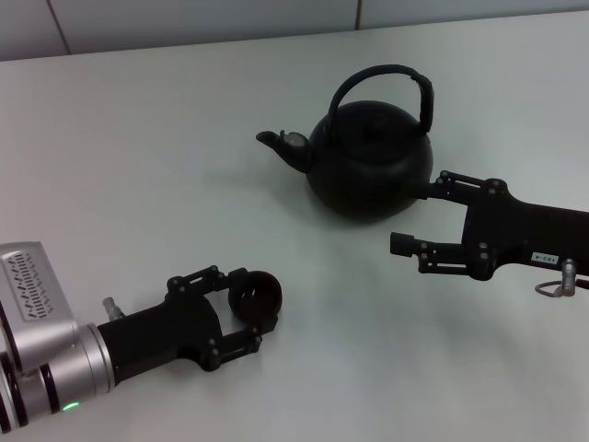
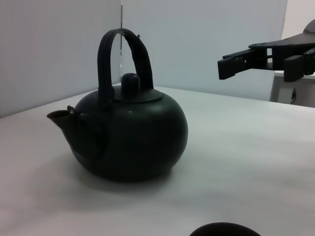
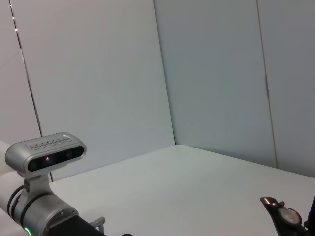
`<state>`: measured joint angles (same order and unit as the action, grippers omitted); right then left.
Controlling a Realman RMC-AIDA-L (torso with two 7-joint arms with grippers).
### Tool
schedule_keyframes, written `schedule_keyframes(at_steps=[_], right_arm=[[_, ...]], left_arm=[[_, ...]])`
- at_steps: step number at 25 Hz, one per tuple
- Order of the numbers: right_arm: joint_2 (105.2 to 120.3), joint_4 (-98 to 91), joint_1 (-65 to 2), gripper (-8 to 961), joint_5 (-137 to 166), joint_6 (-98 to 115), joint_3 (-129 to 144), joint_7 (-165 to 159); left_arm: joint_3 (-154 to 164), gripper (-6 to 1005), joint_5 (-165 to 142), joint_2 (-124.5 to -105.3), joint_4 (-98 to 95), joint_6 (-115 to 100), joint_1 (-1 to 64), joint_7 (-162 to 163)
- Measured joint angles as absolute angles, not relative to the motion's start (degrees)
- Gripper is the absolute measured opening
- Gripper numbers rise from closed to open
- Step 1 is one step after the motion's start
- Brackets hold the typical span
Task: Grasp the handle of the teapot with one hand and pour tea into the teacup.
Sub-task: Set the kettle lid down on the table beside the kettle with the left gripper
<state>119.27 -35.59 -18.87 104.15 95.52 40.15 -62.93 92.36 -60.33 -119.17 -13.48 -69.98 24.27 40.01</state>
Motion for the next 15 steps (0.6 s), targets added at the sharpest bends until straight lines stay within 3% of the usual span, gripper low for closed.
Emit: schedule_keyframes(at_steps=[15], right_arm=[[119.27, -35.6, -19.0, 821, 104.1, 95.8, 40.2, -63.1]], left_arm=[[92.4, 691, -60.6, -119.17, -14.1, -69.2, 24.7, 41.2]])
